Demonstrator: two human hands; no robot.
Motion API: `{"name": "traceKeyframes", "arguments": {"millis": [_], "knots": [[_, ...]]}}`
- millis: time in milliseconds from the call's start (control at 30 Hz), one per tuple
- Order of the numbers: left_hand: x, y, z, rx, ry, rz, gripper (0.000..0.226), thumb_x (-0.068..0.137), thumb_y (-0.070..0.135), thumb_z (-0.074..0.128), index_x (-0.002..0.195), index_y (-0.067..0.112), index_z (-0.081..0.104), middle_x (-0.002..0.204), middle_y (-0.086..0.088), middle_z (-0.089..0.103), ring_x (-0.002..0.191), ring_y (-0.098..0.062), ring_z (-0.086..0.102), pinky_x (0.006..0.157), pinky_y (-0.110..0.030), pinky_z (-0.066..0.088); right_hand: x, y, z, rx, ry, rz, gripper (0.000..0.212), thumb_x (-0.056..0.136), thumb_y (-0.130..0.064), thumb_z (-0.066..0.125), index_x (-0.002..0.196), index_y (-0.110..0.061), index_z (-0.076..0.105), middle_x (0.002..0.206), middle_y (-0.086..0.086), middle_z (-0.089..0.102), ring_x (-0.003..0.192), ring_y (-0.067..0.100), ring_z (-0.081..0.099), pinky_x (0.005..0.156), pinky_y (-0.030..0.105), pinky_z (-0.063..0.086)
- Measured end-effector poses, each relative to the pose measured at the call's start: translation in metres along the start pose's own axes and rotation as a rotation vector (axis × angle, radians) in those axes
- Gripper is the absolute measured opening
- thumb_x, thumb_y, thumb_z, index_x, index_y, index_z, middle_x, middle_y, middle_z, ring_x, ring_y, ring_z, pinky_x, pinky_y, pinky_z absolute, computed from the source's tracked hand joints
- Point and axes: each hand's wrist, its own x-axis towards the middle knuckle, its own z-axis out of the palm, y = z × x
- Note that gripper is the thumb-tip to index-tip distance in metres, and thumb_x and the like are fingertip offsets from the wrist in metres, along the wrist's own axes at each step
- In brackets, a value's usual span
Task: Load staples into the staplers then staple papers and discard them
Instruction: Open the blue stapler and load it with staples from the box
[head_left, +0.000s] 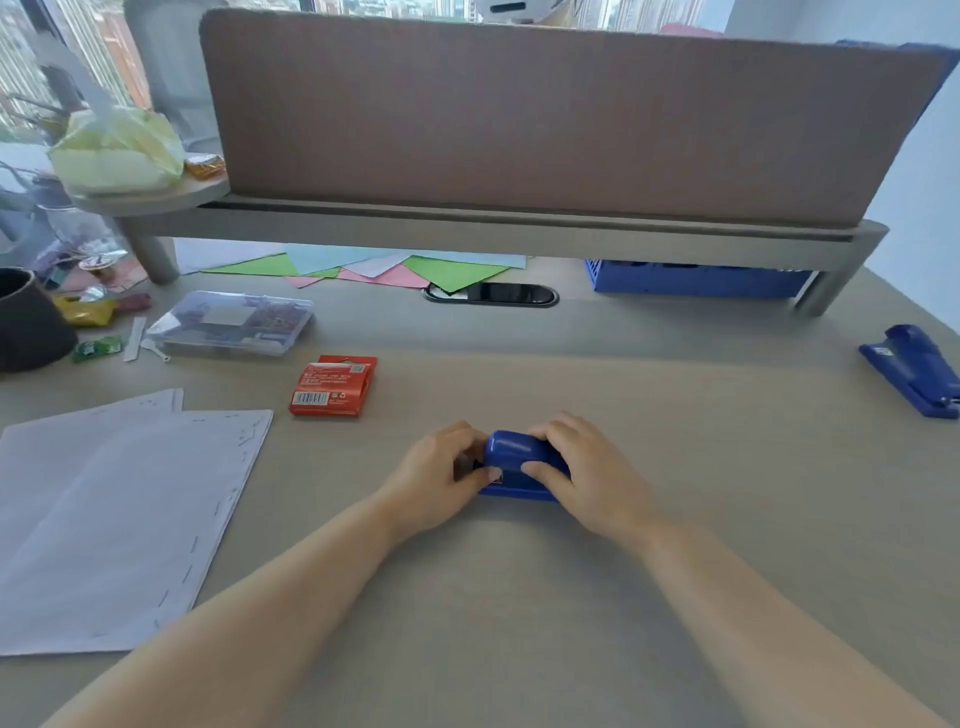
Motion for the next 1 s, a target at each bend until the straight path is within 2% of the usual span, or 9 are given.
{"name": "traceKeyframes", "arguments": {"millis": [100,233,367,467,533,633,800,933,1000], "knots": [[-0.002,-0.004,0.0,0.036,0.052,0.017,0.009,0.082,0.02,0.063,0.085,0.012,0.059,0.076,0.012,0.051,0.066,-0.012,0.05,0.059,-0.011,0.037,0.0,-0.001,0.007,0.008,0.101,-0.039,0.033,0.081,-0.033,0.046,0.1,-0.01,0.059,0.082,-0.009,0.046,0.082,0.013,0.042,0.071,0.017,0.034],[-0.011,-0.005,-0.001,0.085,0.097,0.01,0.013,0.081,0.029,0.065,0.083,0.017,0.059,0.085,0.006,0.058,0.073,-0.015,0.056,0.071,-0.029,0.045,-0.003,-0.004,0.016,-0.027,0.154,-0.069,0.034,0.081,-0.032,0.045,0.102,-0.01,0.06,0.084,-0.002,0.05,0.08,0.017,0.044,0.072,0.026,0.032],[-0.014,-0.009,0.001,0.144,0.132,0.038,0.022,0.079,0.033,0.066,0.08,0.011,0.064,0.082,0.006,0.055,0.075,-0.014,0.052,0.067,-0.025,0.036,-0.007,-0.011,0.021,-0.019,0.156,-0.073,0.033,0.083,-0.03,0.046,0.105,-0.009,0.06,0.086,-0.004,0.051,0.081,0.015,0.045,0.072,0.025,0.031],[-0.014,-0.011,-0.002,0.146,0.142,0.064,0.017,0.079,0.03,0.066,0.083,0.014,0.066,0.081,0.005,0.054,0.074,-0.014,0.051,0.068,-0.024,0.034,-0.008,-0.013,0.022,0.138,0.184,-0.025,0.016,0.09,-0.018,0.051,0.104,-0.013,0.057,0.085,-0.007,0.056,0.079,0.014,0.05,0.072,0.02,0.038],[-0.015,-0.015,-0.006,0.134,0.141,0.078,0.017,0.079,0.029,0.067,0.089,0.014,0.068,0.081,0.006,0.055,0.075,-0.013,0.052,0.069,-0.024,0.036,-0.007,-0.011,0.021,0.265,0.216,0.002,0.01,0.091,-0.013,0.051,0.098,-0.02,0.054,0.081,-0.011,0.056,0.073,0.004,0.051,0.067,0.009,0.037],[-0.017,-0.017,-0.009,0.142,0.136,0.081,0.016,0.078,0.028,0.068,0.089,0.016,0.069,0.079,0.007,0.056,0.075,-0.013,0.055,0.071,-0.026,0.041,-0.007,-0.011,0.019,0.374,0.225,-0.002,0.021,0.091,-0.011,0.05,0.091,-0.032,0.048,0.083,-0.014,0.055,0.072,-0.008,0.051,0.069,0.006,0.038],[-0.019,-0.013,-0.01,0.167,0.154,0.084,0.016,0.078,0.027,0.068,0.089,0.017,0.069,0.079,0.007,0.056,0.075,-0.012,0.055,0.073,-0.027,0.044,-0.006,-0.016,0.013,0.442,0.218,-0.046,0.024,0.089,-0.017,0.054,0.109,-0.026,0.046,0.083,-0.019,0.053,0.072,-0.011,0.052,0.07,0.003,0.038],[-0.022,-0.011,-0.012,0.197,0.155,0.076,0.018,0.079,0.029,0.067,0.092,0.016,0.069,0.081,0.007,0.055,0.077,-0.011,0.055,0.072,-0.026,0.042,0.0,-0.02,0.016,0.467,0.274,-0.035,0.018,0.09,-0.022,0.053,0.105,-0.032,0.047,0.089,-0.02,0.056,0.078,-0.012,0.052,0.073,0.002,0.037],[-0.023,-0.012,-0.014,0.204,0.161,0.072,0.019,0.078,0.03,0.067,0.09,0.016,0.069,0.079,0.008,0.054,0.077,-0.012,0.055,0.073,-0.027,0.044,0.003,-0.02,0.014,0.488,0.322,-0.019,0.016,0.091,-0.021,0.053,0.101,-0.032,0.049,0.088,-0.016,0.056,0.078,-0.006,0.052,0.072,0.004,0.038]]}}
